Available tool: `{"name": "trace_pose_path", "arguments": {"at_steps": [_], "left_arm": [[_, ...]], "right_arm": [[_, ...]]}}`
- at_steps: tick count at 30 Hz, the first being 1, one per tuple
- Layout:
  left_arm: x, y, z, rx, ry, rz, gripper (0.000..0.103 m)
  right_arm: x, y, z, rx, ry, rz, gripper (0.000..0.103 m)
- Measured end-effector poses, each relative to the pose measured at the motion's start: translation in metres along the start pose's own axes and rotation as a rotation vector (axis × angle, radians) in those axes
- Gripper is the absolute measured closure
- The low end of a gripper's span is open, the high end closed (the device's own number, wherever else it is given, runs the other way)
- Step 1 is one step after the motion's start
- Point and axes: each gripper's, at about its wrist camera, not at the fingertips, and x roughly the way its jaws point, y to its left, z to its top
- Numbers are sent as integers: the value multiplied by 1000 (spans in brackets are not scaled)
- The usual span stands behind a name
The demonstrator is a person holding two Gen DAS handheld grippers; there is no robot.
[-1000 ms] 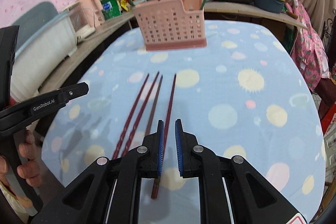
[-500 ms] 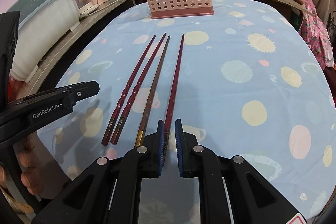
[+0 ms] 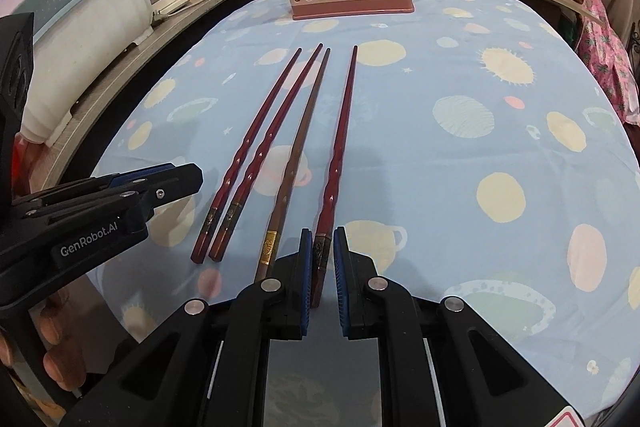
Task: Organize utensils
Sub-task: 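Close the right tool on a dark red chopstick while the left tool grasps a red chopstick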
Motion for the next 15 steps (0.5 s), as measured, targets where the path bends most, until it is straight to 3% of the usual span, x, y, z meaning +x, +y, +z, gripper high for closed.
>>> {"name": "trace_pose_path", "arguments": {"at_steps": [15], "left_arm": [[7, -9, -5, 27, 30, -18, 73]], "right_arm": [[4, 1, -1, -3, 9, -8, 93]]}}
